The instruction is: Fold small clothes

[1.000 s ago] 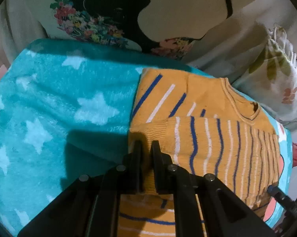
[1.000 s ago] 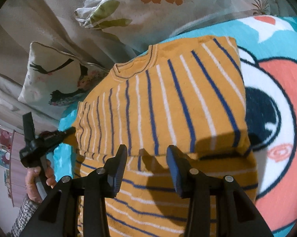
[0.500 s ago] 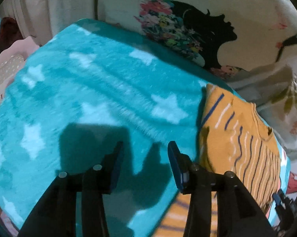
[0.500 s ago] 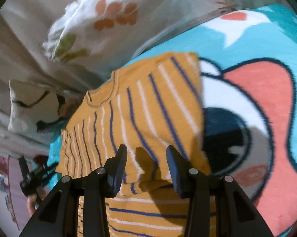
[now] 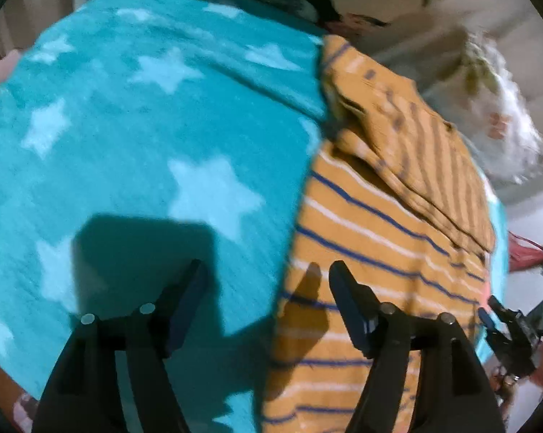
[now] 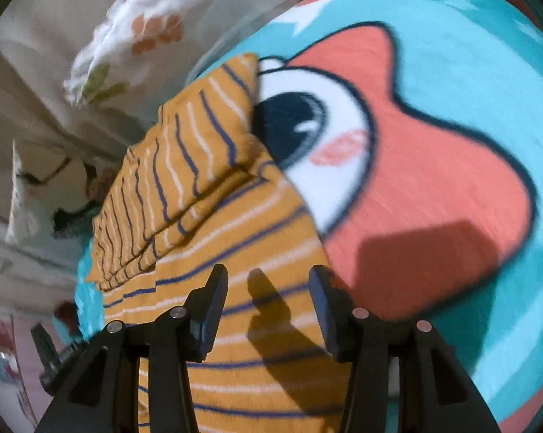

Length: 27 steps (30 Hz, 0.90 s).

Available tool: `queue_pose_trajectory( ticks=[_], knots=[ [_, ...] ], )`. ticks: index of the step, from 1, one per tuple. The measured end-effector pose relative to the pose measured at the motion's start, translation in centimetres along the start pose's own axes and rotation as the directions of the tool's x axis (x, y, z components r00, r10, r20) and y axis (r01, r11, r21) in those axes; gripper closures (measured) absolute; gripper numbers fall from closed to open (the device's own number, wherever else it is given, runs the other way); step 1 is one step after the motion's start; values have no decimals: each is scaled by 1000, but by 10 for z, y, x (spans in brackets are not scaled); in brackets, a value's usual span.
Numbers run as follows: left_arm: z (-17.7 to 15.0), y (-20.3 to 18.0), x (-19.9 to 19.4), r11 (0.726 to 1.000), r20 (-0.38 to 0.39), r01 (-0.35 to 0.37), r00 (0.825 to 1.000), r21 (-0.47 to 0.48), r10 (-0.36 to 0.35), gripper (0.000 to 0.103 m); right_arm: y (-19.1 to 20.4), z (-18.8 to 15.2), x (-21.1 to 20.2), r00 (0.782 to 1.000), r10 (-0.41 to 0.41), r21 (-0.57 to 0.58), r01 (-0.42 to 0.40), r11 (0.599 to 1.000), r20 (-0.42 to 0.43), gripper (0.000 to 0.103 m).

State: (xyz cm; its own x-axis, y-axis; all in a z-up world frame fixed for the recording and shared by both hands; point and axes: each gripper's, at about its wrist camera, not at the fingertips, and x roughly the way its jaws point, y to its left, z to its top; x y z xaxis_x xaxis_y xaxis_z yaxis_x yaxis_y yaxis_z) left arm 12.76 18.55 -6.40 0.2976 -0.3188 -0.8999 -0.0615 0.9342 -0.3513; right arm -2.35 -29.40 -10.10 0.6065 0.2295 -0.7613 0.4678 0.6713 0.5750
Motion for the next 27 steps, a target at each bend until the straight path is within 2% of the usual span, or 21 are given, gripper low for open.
queue_pose_trajectory(
  ticks=[3, 4, 6, 9, 10, 11, 12, 16, 21, 25, 27],
  knots=[
    [-15, -3, 0, 997, -16, 48, 999, 54, -47, 33, -13, -18, -12, 998, -57, 42, 56, 998, 22, 50],
    [-21, -5, 0, 995, -26, 66, 998, 72, -64, 33, -18, -25, -15, 999, -46, 57, 45, 997, 25, 50],
    [-33, -4, -2, 991, -43, 99, 994, 86, -96, 33, -27, -37, -21, 1000, -2, 100, -1, 995, 27, 50],
    [-48, -3, -3, 984, -74, 159, 985, 75, -154, 33, -36, -53, -22, 993, 119, 158, -114, 981, -20, 49],
    [-55, -3, -6, 982, -81, 175, 982, 72, -169, 33, -39, -60, -18, 979, 197, 197, -184, 963, -49, 49],
    [-62, -6, -7, 979, -89, 190, 979, 70, -184, 33, -40, -64, -15, 969, 238, 219, -219, 951, -66, 49],
    [-70, -6, -8, 975, -98, 211, 974, 63, -205, 33, -43, -71, -10, 949, 303, 256, -272, 928, -90, 49],
    [-90, -8, -12, 967, -103, 252, 963, 41, -247, 33, -45, -92, -2, 904, 414, 326, -362, 873, -105, 49],
    [-112, -4, -19, 959, -92, 283, 955, 4, -281, 33, -40, -106, -2, 877, 454, 300, -395, 868, -159, 49],
    [-123, -3, -23, 962, -72, 270, 959, -41, -273, 33, -42, -114, -3, 861, 475, 292, -413, 863, -184, 49],
    [-131, -7, -25, 968, -51, 248, 967, -45, -250, 33, -41, -117, -4, 858, 471, 268, -413, 870, -204, 49]
  ],
)
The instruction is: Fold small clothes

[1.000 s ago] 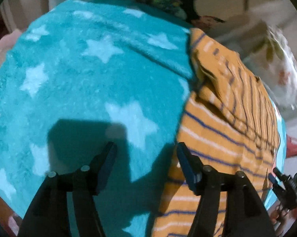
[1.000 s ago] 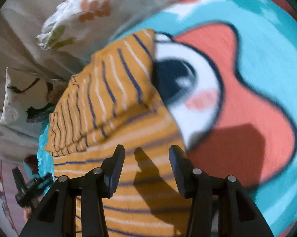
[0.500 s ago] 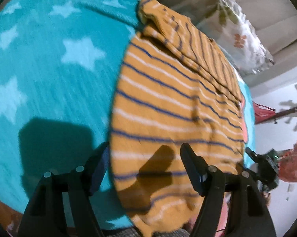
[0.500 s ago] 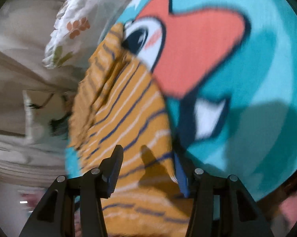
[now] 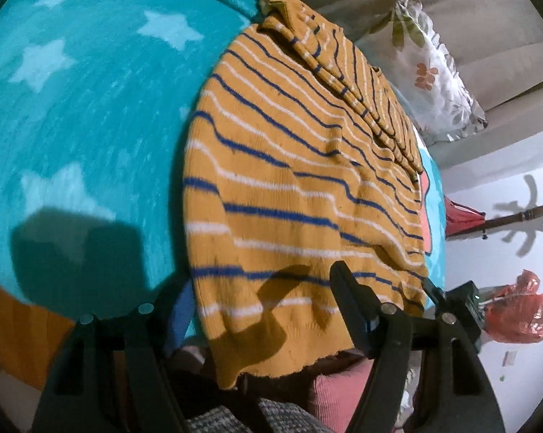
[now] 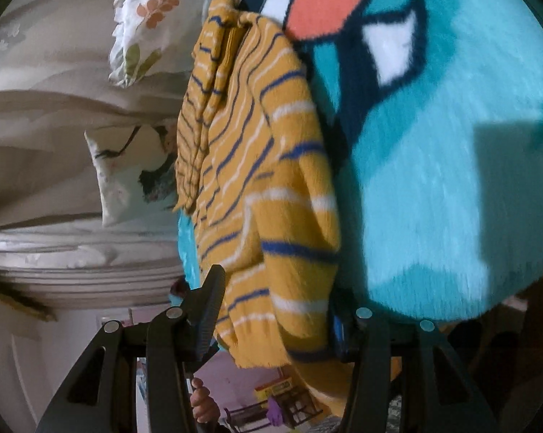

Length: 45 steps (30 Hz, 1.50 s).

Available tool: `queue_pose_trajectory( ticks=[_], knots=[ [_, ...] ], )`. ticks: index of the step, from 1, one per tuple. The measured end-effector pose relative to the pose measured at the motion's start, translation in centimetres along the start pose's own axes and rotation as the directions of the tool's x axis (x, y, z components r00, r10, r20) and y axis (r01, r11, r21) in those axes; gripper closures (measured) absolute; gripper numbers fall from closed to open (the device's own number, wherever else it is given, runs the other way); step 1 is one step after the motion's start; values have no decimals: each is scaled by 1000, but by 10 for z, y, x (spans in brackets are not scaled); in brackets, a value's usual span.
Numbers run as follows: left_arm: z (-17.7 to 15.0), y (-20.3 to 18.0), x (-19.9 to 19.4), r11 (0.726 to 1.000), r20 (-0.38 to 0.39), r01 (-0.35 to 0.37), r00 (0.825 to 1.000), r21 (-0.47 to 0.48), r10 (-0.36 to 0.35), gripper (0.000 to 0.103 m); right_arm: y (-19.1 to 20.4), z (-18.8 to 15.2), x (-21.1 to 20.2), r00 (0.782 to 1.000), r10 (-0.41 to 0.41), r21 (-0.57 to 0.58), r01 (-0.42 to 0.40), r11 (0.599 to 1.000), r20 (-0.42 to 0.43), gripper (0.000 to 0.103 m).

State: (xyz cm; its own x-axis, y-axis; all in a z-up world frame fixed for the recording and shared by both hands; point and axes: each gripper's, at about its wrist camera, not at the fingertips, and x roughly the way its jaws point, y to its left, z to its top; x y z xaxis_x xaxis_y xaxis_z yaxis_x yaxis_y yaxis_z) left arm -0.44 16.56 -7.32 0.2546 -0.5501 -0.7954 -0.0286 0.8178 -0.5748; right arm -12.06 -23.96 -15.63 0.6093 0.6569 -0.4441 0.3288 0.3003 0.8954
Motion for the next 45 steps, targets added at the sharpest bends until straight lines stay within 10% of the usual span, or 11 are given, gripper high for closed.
queue_pose_trajectory(
  ticks=[7, 12, 15, 31, 45],
  knots=[
    [-15, -14, 2, 995, 60, -95, 994, -16, 95, 37, 18, -13, 4, 993, -114, -149, 108, 983, -34, 49],
    [-14, -12, 7, 983, 34, -178, 983, -53, 180, 92, 26, -27, 11, 977, -207, -246, 190, 950, -46, 62],
    [-18, -1, -1, 979, 43, -161, 985, -122, 167, 93, 24, -29, 15, 960, -273, -285, 246, 926, -58, 92],
    [-82, -18, -38, 979, 84, -176, 979, -100, 185, 94, 0, -46, -61, 987, -146, -218, 130, 967, -60, 97],
    [16, -51, -64, 989, 215, -130, 966, -73, 143, 94, 87, 6, -51, 996, -89, -351, 77, 933, -18, 96]
  ],
)
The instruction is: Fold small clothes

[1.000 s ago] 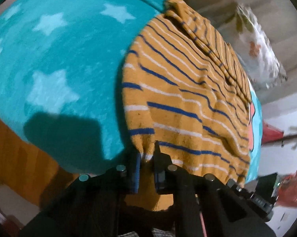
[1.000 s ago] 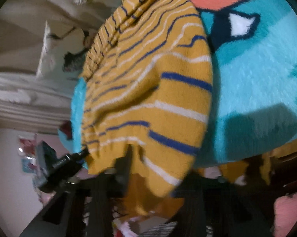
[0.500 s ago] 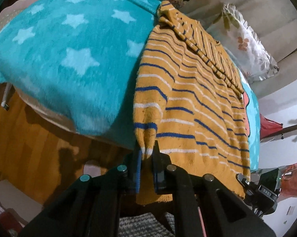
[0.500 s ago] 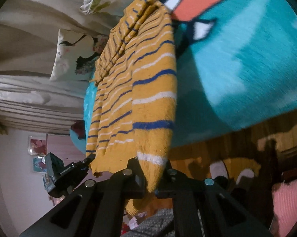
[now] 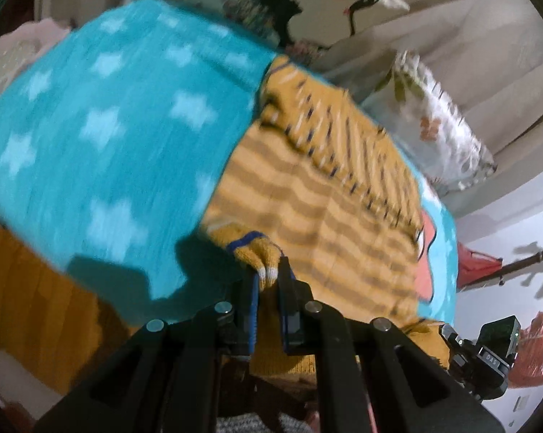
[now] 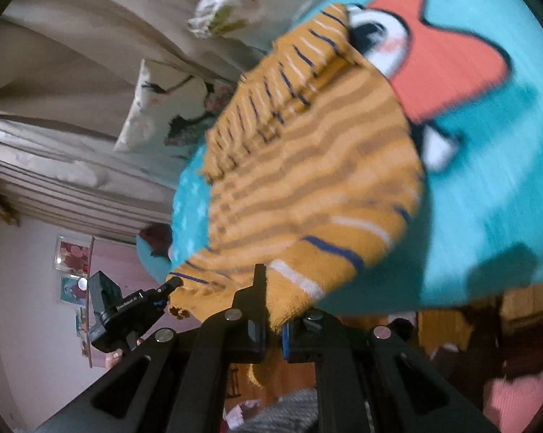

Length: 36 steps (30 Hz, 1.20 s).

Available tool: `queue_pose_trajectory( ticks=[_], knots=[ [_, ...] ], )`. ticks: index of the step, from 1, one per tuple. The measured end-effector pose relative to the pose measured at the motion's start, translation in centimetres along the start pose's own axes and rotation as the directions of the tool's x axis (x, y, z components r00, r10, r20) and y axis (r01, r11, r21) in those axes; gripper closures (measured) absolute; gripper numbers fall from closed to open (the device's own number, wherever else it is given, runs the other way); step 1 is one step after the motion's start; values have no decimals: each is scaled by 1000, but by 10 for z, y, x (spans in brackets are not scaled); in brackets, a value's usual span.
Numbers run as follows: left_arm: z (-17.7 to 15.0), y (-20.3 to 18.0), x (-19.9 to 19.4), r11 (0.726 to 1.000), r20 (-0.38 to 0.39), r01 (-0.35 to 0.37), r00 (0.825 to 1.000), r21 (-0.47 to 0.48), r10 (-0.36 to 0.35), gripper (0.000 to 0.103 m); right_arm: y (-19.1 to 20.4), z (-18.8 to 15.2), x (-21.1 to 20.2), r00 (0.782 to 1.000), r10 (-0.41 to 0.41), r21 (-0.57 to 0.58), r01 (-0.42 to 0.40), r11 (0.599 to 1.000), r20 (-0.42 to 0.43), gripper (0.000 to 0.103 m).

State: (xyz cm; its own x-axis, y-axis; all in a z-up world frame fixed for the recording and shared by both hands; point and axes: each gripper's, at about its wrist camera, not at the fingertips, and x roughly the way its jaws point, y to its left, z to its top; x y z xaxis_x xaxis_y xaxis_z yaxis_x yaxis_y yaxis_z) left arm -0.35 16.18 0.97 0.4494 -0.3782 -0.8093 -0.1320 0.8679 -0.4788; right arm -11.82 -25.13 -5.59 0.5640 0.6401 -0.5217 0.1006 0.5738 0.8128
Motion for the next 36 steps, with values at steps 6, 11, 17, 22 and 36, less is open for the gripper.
queue_pose_trajectory(
  ticks=[6, 11, 17, 22, 36],
  knots=[
    [80, -31, 32, 999, 27, 14, 1000, 37, -15, 94, 31, 74, 24, 998, -27, -22, 29, 999, 62, 96],
    [140, -53, 71, 999, 17, 18, 1000, 50, -19, 94, 44, 139, 54, 994, -53, 17, 52, 999, 93, 96],
    [194, -62, 125, 998, -40, 6, 999, 61, -3, 94, 40, 197, 90, 987, -101, 85, 91, 992, 126, 96],
    [217, -63, 163, 998, -89, 4, 996, 67, 2, 94, 19, 226, 120, 985, -117, 166, 95, 982, 125, 96],
    [253, -44, 186, 997, -68, 77, 995, -20, -78, 39, -31, 276, 160, 980, -128, 333, 71, 940, 153, 75]
  ],
)
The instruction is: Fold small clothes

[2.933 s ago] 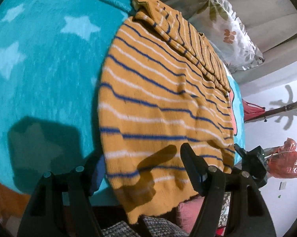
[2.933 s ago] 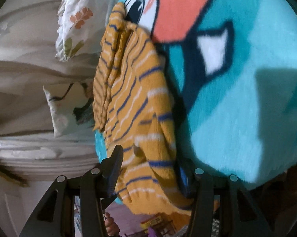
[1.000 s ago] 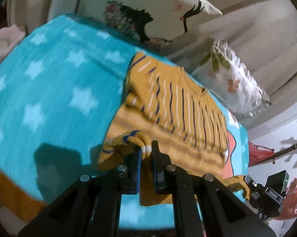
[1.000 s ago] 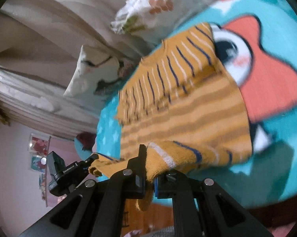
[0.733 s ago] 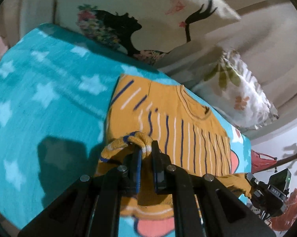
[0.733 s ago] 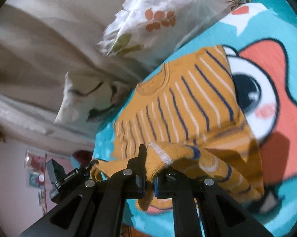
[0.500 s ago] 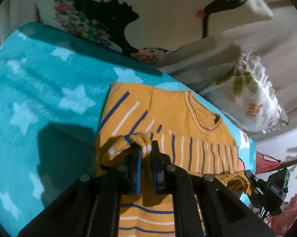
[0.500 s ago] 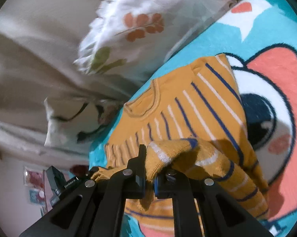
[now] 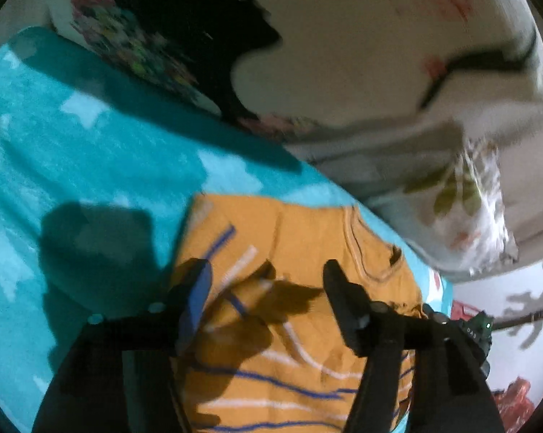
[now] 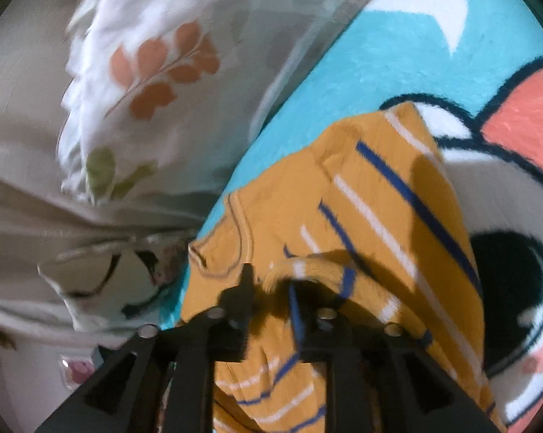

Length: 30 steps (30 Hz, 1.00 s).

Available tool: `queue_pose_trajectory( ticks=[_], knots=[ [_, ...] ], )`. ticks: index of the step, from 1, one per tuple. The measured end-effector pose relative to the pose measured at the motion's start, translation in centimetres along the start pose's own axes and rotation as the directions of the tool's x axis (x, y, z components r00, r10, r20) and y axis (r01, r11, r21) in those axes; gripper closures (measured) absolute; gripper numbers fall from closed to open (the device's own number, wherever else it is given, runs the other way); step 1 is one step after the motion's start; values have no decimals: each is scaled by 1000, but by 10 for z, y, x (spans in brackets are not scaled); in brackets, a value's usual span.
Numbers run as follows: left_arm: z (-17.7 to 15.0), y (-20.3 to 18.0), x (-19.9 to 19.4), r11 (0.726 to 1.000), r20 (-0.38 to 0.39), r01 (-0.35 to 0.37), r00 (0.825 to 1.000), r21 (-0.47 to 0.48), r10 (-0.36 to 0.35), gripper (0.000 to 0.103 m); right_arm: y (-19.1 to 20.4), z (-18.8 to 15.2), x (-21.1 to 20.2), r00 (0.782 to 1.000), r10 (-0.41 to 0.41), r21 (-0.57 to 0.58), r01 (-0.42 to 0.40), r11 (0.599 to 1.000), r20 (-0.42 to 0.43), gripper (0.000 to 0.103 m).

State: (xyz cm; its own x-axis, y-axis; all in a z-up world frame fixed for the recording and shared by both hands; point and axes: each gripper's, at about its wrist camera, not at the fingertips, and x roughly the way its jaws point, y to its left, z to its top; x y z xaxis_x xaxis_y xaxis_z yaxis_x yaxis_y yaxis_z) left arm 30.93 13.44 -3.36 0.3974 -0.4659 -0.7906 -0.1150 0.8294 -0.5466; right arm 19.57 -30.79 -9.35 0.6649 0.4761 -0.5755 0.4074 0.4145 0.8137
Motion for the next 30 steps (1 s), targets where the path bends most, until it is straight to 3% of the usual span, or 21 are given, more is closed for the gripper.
queue_pose_trajectory(
  ticks=[6, 9, 11, 12, 16, 18, 20, 21, 22, 24, 26, 30],
  knots=[
    [4, 18, -9, 999, -12, -37, 999, -19, 37, 39, -1, 15, 6, 1000, -13, 28, 12, 1000, 17, 71],
    [-5, 19, -15, 997, -27, -77, 997, 20, 77, 39, -4, 19, -3, 999, 2, 40, -3, 999, 34, 69],
    [-16, 17, -17, 992, -43, -103, 993, 68, 106, 39, -4, 23, -18, 996, 10, 38, -13, 999, 85, 55],
    [-23, 15, -18, 987, -51, -123, 990, 104, 129, 39, -5, 26, -26, 994, 13, 41, -17, 999, 109, 41],
    [-49, 11, -19, 961, -68, -183, 977, 205, 200, 39, 6, 26, -53, 989, 45, 40, -51, 998, 142, 37],
    [-64, 11, -20, 948, -70, -206, 971, 243, 229, 39, 26, 15, -50, 994, 58, -26, -55, 998, 96, 37],
    [-79, 14, -24, 934, -61, -233, 964, 271, 258, 39, 55, -11, -31, 999, 42, -145, -43, 988, -8, 38],
    [-86, 15, -24, 925, -59, -252, 958, 285, 279, 39, 67, -23, -20, 998, 28, -195, -39, 980, -56, 42],
    [-91, 18, -23, 918, -61, -263, 954, 296, 293, 39, 80, -39, -5, 994, 8, -252, -36, 967, -112, 54],
    [-99, 23, -23, 915, -70, -263, 952, 306, 297, 39, 100, -73, 29, 974, -56, -365, -28, 931, -218, 70],
    [-103, 26, -23, 917, -77, -261, 952, 301, 297, 39, 120, -106, 67, 948, -140, -480, -16, 877, -287, 71],
    [-104, 31, -28, 925, -74, -250, 957, 287, 281, 39, 144, -135, 134, 914, -221, -552, -3, 834, -340, 71]
  ],
)
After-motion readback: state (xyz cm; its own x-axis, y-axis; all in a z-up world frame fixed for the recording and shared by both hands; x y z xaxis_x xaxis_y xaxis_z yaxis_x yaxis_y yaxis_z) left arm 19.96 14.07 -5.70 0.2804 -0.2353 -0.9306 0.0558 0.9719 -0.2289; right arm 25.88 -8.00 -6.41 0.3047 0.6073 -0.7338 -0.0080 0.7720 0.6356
